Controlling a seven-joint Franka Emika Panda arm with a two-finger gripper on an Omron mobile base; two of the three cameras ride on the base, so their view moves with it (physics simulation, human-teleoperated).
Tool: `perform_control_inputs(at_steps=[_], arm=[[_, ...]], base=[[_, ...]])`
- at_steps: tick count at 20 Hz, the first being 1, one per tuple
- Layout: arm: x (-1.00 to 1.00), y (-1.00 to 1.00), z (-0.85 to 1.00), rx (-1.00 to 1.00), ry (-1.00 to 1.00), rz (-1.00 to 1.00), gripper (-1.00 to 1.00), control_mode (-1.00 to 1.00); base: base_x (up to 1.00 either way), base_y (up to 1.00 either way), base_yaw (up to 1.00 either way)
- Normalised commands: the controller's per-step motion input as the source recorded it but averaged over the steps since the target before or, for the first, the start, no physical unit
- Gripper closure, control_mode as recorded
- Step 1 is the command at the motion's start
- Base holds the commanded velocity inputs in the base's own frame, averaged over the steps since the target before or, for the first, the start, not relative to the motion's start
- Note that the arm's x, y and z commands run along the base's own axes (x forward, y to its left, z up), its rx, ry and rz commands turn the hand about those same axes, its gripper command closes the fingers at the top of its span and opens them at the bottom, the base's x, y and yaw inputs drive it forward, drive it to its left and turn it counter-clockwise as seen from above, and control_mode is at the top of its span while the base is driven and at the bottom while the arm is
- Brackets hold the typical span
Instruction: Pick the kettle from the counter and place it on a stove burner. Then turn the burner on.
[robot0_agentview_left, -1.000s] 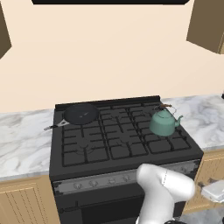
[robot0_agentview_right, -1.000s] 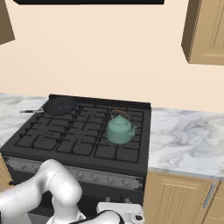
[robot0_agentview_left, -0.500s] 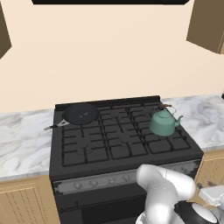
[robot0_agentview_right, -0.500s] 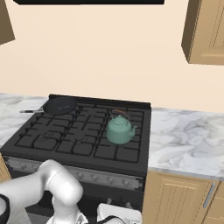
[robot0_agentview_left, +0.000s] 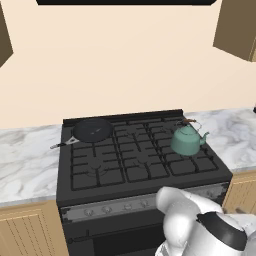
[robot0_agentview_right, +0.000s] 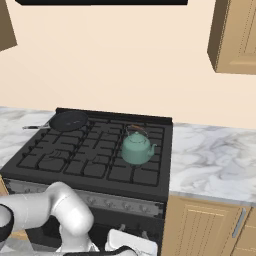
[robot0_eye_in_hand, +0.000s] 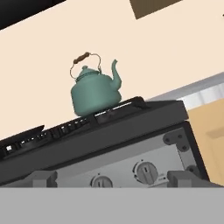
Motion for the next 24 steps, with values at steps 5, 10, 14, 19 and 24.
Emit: perform_control_inputs(at_steps=[5,10,14,19,24], arm=[[0.21,0.00,0.00,0.00,0.00,0.00,-1.00,-1.00],[0.28,0.00,0.00,0.00,0.00,0.00,-1.00,-1.00],[0.31,0.00,-0.01,0.00,0.00,0.00,-1.00,-1.00],[0.17,-0.04,-0.10,0.00,0.00,0.00,-1.00,-1.00],[0.12,-0.04,-0.09,0.00,0.00,0.00,-1.00,-1.00]], base=[[0.00,0.00,0.00],[0.00,0.00,0.00],[0.00,0.00,0.00],[0.00,0.00,0.00],[0.00,0.00,0.00]])
